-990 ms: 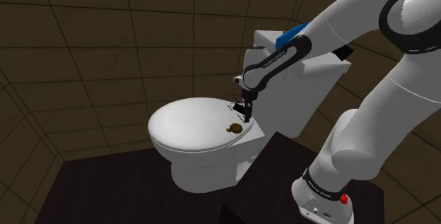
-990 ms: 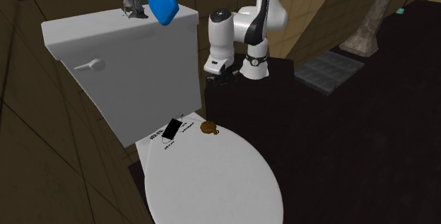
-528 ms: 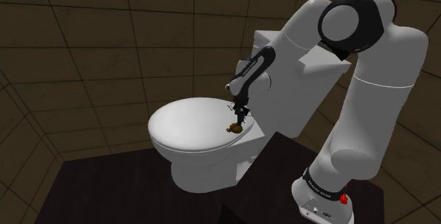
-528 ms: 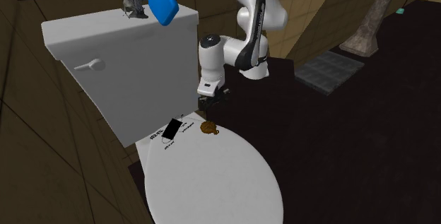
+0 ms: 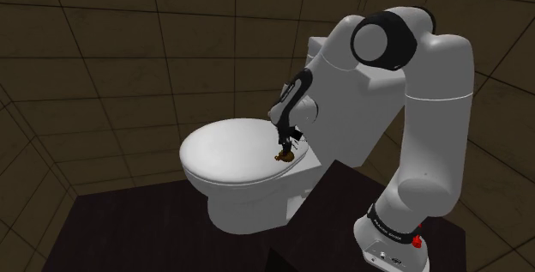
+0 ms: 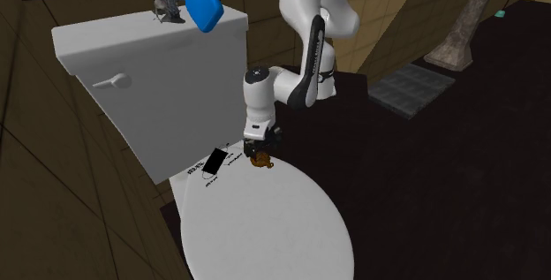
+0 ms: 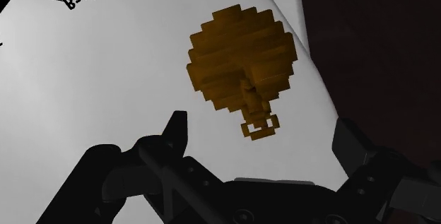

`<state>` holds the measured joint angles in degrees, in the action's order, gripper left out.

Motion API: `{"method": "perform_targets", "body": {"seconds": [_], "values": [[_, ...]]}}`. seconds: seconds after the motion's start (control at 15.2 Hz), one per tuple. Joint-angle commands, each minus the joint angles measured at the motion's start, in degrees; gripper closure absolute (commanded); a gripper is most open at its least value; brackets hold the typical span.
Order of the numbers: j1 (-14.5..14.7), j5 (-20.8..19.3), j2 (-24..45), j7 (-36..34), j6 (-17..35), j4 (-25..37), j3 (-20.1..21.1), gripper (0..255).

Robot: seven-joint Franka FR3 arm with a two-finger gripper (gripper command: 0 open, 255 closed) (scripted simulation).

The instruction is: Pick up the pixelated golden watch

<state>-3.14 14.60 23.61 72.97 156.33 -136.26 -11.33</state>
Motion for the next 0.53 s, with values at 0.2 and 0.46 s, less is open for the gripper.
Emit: {"method": "perform_targets", "body": {"seconds": [0.2, 0.46], "values": [[-0.97, 1.43, 3.13, 1.07, 2.23, 0.94, 1.38, 0], [-0.99, 1.49, 3.18, 1.11, 2.39, 0.83, 1.43, 255]]}}
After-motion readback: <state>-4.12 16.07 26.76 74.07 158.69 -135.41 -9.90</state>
